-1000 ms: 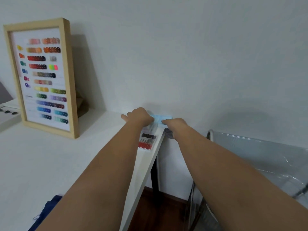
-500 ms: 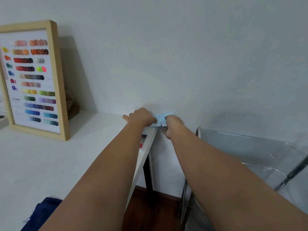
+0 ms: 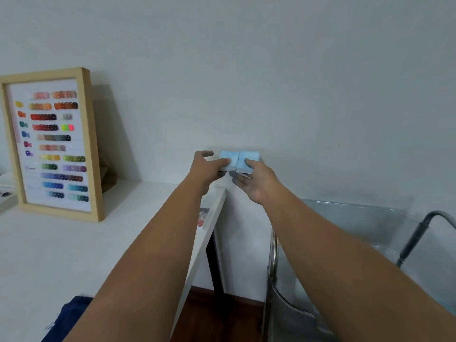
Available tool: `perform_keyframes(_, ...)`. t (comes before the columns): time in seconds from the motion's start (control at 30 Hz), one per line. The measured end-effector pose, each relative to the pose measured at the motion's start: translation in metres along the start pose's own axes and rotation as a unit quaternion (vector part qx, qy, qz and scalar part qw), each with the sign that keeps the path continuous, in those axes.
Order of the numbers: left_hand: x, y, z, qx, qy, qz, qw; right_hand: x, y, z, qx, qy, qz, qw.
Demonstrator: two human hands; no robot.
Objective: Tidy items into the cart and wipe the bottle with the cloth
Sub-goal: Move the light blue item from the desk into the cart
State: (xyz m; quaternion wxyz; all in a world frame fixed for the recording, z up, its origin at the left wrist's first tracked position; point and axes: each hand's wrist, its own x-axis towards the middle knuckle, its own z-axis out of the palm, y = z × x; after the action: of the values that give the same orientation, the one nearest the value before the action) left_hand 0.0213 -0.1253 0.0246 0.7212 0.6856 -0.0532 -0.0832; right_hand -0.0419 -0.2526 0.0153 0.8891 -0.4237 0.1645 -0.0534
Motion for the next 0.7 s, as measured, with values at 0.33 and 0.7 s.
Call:
perform_keyframes(0.33,-0.053,-0.008,0.100,0.093,-0.142,0.072,0.983,-0.057,-0.063,-0.131,-0.278,0.137,-0.127,0.942)
perform_keyframes(0.7,-0.090,-0.079,0.235,0.297,-0.192,0.053,0.934,-0.092,-0.101,-0.292,-0.566,0.254,-0.022,0.784)
